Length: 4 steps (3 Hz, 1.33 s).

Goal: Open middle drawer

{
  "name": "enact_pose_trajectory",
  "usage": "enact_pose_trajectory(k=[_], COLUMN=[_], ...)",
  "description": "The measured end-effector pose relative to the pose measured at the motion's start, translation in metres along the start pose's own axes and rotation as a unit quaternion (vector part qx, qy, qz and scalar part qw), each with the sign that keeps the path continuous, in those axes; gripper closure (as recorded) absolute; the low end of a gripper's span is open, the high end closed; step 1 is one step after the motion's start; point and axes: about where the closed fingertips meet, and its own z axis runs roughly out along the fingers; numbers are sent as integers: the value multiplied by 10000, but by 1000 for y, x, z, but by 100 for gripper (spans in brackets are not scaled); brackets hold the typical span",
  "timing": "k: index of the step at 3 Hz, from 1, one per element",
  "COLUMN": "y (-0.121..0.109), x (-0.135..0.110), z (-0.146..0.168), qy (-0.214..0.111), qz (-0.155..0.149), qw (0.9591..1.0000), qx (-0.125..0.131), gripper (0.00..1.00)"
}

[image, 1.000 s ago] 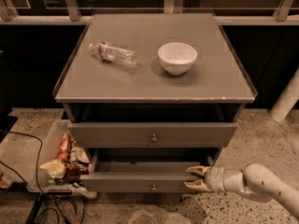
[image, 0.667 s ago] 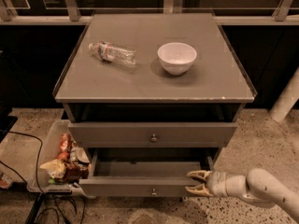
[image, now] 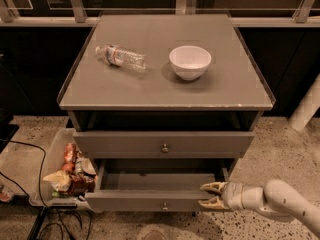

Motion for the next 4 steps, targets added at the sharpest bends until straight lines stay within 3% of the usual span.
enact_pose_trajectory(k=[2, 3, 4], y=[0, 11, 43], x=[0, 2, 17], z=[0, -1, -8], qy=[0, -38, -177], qz=[0, -72, -113], qw=[10000, 10000, 9997], qx=[-1, -5, -127], gripper=[12, 0, 18])
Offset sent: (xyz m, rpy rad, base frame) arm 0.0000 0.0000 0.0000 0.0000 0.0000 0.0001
